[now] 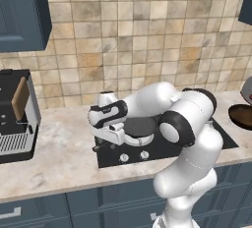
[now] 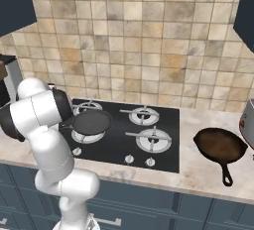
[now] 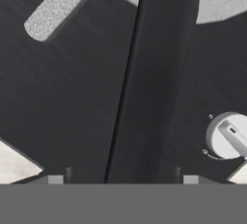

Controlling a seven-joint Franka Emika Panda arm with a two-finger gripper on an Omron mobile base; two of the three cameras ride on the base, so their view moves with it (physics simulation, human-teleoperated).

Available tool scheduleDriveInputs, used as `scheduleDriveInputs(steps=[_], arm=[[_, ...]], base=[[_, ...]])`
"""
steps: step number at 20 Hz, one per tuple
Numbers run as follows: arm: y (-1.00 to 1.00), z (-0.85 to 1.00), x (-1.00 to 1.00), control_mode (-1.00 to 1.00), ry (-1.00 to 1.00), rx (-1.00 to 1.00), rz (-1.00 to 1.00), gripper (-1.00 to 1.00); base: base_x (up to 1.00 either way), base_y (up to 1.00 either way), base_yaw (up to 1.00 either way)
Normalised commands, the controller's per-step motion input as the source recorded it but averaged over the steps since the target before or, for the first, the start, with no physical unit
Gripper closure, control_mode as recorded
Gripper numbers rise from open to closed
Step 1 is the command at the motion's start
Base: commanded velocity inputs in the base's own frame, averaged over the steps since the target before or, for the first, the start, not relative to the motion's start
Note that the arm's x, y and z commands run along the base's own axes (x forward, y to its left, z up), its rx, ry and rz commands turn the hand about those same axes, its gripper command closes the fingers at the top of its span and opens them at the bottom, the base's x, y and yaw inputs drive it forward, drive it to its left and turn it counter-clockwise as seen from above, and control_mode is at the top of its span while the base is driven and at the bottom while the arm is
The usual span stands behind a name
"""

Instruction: Place both pans onto different burners. Then place the corn and the chicken drumstick on different pans.

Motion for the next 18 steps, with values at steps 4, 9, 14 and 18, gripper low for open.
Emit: scheduleDriveInputs(steps=[4,9,14,18], arm=[[-0.06,0.14,0.00,-1.00,0.00,0.00,0.00,-1.00],[-0.33,0.43,-0.02,-1.00,0.00,0.00,0.00,-1.00],[-0.61,0.32,-0.09,-1.00,0.00,0.00,0.04,-1.00],[-0.69,0.22,-0.15,-1.00,0.00,0.00,0.08,-1.00]], base=[[0.00,0.00,0.00],[0.00,0.00,0.00],[0.00,0.00,0.00],[0.00,0.00,0.00]])
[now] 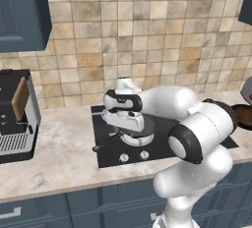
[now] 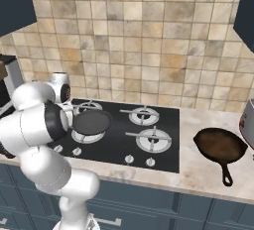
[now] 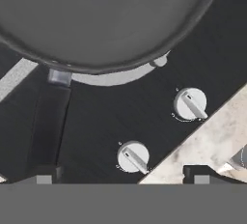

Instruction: Place both pans onto different burners. Then place the corn and the chicken drumstick on different pans.

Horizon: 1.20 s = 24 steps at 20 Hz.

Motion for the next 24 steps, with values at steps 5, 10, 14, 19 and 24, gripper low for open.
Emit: scheduleDriveInputs(steps=[5,10,14,19,24], arm=[[-0.77,0.16,-0.16,-1.00,0.00,0.00,0.09,-1.00],[-0.89,0.09,-0.18,-1.00,0.00,0.00,0.12,-1.00],[-0.87,0.05,-0.13,-1.00,0.00,0.00,0.13,-1.00],[-0.83,0.03,-0.05,-1.00,0.00,0.00,0.12,-1.00],[-0.83,0.00,0.00,-1.00,0.00,0.00,0.12,-1.00]], base=[[0.00,0.00,0.00],[0.00,0.00,0.00],[0.00,0.00,0.00],[0.00,0.00,0.00],[0.00,0.00,0.00]])
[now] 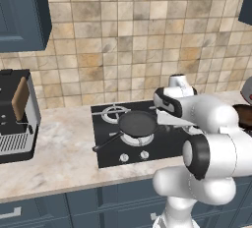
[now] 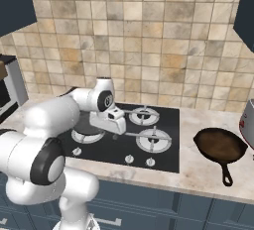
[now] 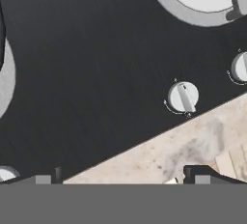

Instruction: Place both pans onto different burners. Then place the corn and the chicken drumstick on different pans.

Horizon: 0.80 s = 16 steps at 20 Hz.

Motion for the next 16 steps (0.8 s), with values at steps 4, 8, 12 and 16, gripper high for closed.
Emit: scheduleDriveInputs(steps=[4,8,12,16], arm=[[-0.81,0.00,0.00,-1.00,0.00,0.00,0.14,-1.00],[-0.77,0.00,0.00,-1.00,0.00,0.00,0.13,-1.00],[-0.74,0.00,0.00,-1.00,0.00,0.00,0.13,-1.00],[-0.68,0.00,0.00,-1.00,0.00,0.01,0.13,-1.00]], base=[[0.00,0.00,0.00],[0.00,0.00,0.00],[0.00,0.00,0.00],[0.00,0.00,0.00]])
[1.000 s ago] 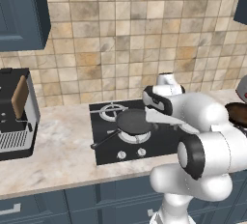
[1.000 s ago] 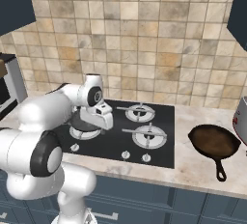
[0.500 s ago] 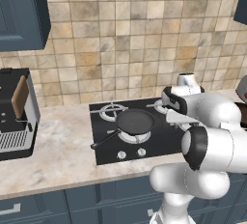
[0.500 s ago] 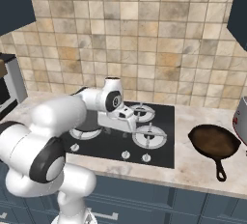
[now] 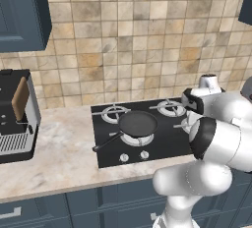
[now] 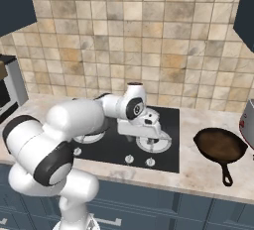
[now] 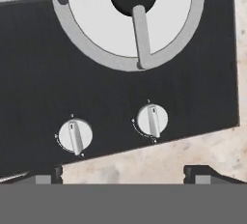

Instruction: Place both pans onto different burners. Then place the corn and the chicken drumstick on different pans.

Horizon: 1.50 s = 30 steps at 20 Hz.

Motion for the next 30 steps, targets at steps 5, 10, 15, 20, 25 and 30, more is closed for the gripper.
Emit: scheduleDriveInputs(steps=[5,10,15,20,25,30], arm=[[-0.64,0.00,0.00,-1.00,0.00,0.00,0.12,-1.00],[-0.63,0.00,0.00,-1.00,-0.01,0.08,0.04,-1.00],[-0.63,0.00,0.00,-1.00,-0.02,0.08,0.03,-1.00],[-0.54,0.00,0.00,-1.00,0.00,0.02,0.06,-1.00],[-0.44,0.03,0.00,-1.00,0.00,0.02,0.06,-1.00],[-0.40,0.01,0.00,-1.00,0.00,0.02,0.05,-1.00]], base=[[0.00,0.00,0.00],[0.00,0.00,0.00],[0.00,0.00,0.00],[0.00,0.00,0.00],[0.00,0.00,0.00],[0.00,0.00,0.00]])
